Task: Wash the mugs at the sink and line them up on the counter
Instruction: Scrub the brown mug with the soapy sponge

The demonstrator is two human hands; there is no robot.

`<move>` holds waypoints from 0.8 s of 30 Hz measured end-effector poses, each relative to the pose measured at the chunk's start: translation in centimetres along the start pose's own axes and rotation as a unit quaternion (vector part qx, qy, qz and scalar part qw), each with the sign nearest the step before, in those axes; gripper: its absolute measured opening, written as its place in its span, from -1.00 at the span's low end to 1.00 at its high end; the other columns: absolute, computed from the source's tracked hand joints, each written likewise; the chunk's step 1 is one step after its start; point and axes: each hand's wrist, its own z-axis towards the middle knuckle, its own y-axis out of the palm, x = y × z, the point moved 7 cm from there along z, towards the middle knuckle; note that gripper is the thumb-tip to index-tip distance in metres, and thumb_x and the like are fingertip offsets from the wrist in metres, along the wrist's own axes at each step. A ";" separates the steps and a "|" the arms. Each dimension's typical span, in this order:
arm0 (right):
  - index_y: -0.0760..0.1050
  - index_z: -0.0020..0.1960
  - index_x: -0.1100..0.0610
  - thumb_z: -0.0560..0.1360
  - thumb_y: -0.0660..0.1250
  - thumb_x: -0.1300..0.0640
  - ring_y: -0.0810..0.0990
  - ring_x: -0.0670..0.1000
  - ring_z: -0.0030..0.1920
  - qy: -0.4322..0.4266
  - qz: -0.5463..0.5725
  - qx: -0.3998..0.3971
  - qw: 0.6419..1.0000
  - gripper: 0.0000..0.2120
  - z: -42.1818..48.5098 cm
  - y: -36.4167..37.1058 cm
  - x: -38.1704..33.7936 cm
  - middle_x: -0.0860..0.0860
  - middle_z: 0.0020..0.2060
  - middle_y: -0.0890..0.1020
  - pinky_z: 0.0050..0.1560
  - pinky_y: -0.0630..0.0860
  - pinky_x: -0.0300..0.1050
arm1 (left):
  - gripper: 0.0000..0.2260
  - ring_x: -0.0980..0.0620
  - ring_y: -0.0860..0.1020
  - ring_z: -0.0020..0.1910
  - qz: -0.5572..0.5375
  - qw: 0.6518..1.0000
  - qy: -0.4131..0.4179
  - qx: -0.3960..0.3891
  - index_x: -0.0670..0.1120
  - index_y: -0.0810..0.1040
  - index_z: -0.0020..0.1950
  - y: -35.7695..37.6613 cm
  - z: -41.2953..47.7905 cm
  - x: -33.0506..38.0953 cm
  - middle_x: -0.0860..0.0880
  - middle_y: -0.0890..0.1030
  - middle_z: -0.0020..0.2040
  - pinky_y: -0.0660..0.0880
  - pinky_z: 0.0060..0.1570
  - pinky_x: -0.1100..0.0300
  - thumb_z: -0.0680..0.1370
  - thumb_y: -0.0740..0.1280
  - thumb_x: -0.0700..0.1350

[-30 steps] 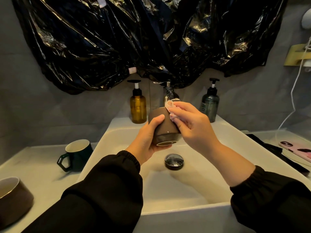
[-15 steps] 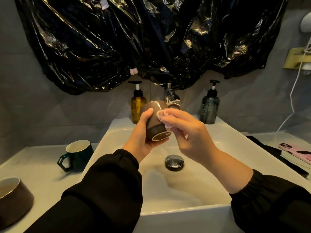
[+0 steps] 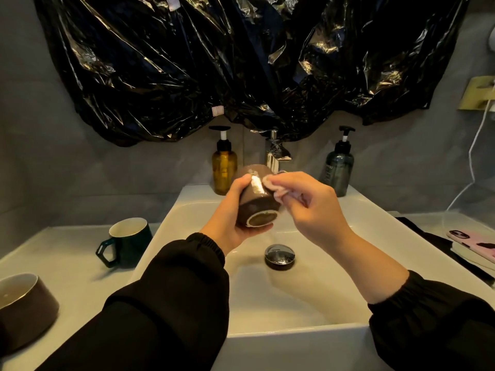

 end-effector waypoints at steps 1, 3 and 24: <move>0.61 0.15 0.20 0.45 0.32 0.42 0.56 -0.10 0.11 -0.022 -0.007 -0.009 1.000 -0.68 -0.2 0.0 -0.3 0.02 0.06 0.63 0.14 0.51 -0.24 | -0.55 -0.17 0.58 0.06 -0.038 0.999 -0.002 0.020 -0.08 0.47 0.18 -0.6 0.1 0.1 -0.21 0.59 0.08 0.56 0.03 -0.09 0.45 0.34 0.20; 0.60 0.14 0.20 0.44 0.35 0.42 0.57 -0.09 0.06 -0.047 -0.046 0.020 0.998 -0.69 -0.3 -0.5 -0.5 0.04 0.03 0.64 0.09 0.53 -0.23 | -0.53 -0.20 0.57 0.06 -0.111 0.992 -0.008 0.057 -0.08 0.43 0.20 -1.5 0.2 0.3 -0.22 0.58 0.09 0.55 0.03 -0.16 0.44 0.37 0.19; 0.59 0.06 0.24 0.39 0.48 0.31 0.57 0.04 -0.09 -0.071 -0.127 0.056 0.988 -0.75 -0.2 0.4 0.0 0.10 -0.09 0.61 -0.10 0.53 -0.16 | -0.50 -0.22 0.57 0.05 -0.175 0.982 -0.058 0.049 -0.12 0.47 0.21 -0.4 -0.2 -0.6 -0.23 0.60 0.08 0.55 -0.02 -0.15 0.43 0.38 0.20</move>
